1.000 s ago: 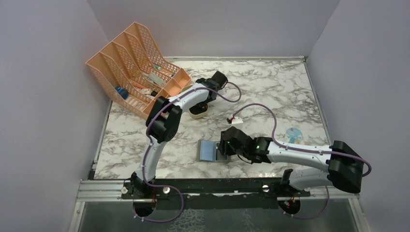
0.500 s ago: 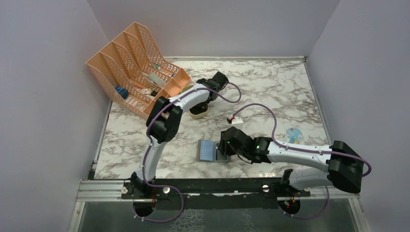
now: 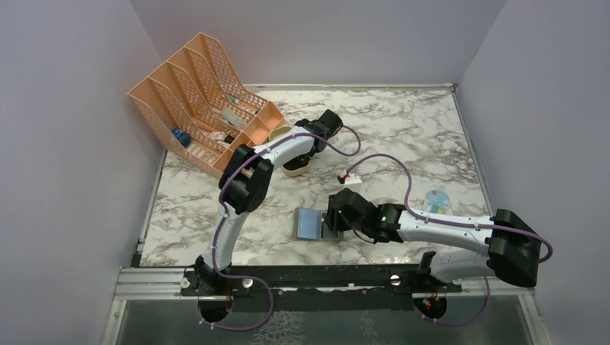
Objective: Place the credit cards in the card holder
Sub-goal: Pick up the credit card from the storage box.
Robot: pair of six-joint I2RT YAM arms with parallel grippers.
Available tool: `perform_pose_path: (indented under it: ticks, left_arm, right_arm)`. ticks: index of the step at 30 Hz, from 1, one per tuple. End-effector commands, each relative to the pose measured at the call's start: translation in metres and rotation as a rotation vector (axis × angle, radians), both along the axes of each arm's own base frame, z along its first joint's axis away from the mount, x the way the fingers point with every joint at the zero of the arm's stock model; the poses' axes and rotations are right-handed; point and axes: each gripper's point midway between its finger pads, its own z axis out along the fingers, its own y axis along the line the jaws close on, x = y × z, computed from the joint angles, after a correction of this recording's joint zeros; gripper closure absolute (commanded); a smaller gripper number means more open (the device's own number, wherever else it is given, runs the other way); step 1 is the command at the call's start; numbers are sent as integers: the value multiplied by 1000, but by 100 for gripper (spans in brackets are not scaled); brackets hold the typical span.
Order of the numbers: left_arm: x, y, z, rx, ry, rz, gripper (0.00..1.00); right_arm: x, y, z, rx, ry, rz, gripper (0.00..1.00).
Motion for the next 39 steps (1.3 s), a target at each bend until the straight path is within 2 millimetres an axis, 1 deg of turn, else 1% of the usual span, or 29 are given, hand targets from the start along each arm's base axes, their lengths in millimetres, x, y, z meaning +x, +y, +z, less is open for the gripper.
perform_pose_path:
  ticks: [1,6,14,22,23,25,26,30,35,39]
  left_arm:
    - [2,2,26,-4,-68,20,67]
    - [2,2,32,0,-82,21,69]
    - [0,5,33,6,-85,27,69]
    - [1,6,41,8,-103,27,69]
    - [1,5,42,6,-104,25,71]
    - [0,4,42,4,-103,22,84]
    - [0,4,42,5,-104,22,86]
    - [-3,4,42,5,-98,20,87]
    - [-16,-2,47,-39,-72,33,100]
    - [-27,-10,55,-126,-54,66,100]
  right_arm:
    - [4,4,5,16,-15,-7,61]
    - [4,5,7,17,-18,-7,61]
    - [5,6,6,14,-18,-4,61]
    - [6,7,7,13,-22,0,61]
    - [5,8,7,14,-21,1,61]
    - [6,8,7,13,-21,0,61]
    - [6,8,6,11,-21,0,61]
    - [6,9,6,12,-20,2,61]
    - [5,9,6,12,-16,6,61]
    - [4,9,5,15,-13,6,61]
